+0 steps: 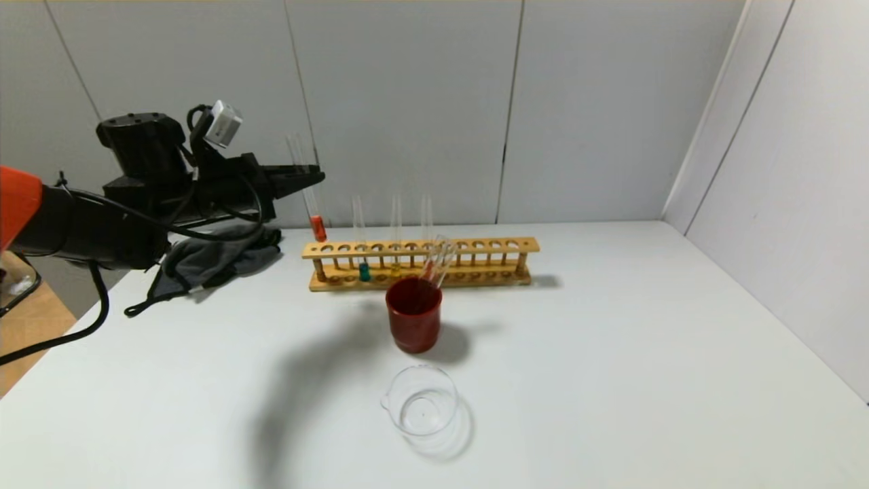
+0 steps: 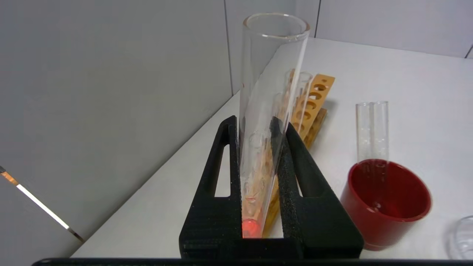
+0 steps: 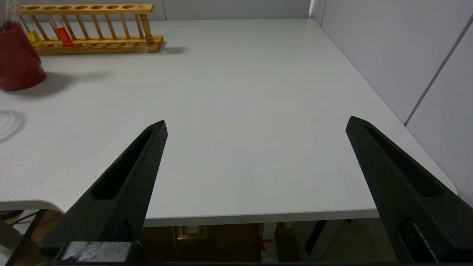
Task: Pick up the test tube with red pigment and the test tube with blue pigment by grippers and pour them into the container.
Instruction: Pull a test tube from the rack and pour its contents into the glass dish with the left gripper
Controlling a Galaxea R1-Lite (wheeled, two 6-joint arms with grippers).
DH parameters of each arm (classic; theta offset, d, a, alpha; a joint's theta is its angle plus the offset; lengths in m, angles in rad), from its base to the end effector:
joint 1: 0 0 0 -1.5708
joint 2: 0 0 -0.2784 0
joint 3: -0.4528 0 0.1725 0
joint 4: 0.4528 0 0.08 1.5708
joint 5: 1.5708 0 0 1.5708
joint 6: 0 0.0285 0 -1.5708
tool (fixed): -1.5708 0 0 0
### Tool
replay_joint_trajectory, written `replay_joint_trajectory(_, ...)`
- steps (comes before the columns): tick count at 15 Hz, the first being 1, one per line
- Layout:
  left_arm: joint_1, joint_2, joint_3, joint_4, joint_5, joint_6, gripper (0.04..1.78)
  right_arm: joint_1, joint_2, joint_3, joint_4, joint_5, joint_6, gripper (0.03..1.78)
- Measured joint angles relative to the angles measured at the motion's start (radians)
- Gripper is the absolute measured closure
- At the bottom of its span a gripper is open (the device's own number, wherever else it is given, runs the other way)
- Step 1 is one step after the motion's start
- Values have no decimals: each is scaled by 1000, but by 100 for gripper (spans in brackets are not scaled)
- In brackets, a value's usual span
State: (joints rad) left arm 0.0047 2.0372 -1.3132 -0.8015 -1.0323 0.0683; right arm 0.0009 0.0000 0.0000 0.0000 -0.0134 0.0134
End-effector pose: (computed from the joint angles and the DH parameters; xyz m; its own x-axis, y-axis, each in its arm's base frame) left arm 0.3858 -0.0227 0.2098 0.5153 -0.8561 0.0397 0.8462 0.5156 0.1344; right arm -0.0148 -0.0004 0.0755 0.9999 -0.0125 0.0000 0.0125 0.9998 0.0134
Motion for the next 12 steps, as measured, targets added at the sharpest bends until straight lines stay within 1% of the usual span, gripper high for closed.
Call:
replay_joint_trajectory(3,5,-89,66,70,8,-9,149,0,0,0,0,0,0,11)
replay_joint_trajectory(5,11,-153,126,111,36,-12,149,0,0,0,0,0,0,11)
replay_joint_trajectory(9,15,-283,275,129,98,-12,149,1,0,0,0,0,0,11)
replay_joint_trajectory(12,14,-386,385,130,120,-8,149,0,0,0,0,0,0,11)
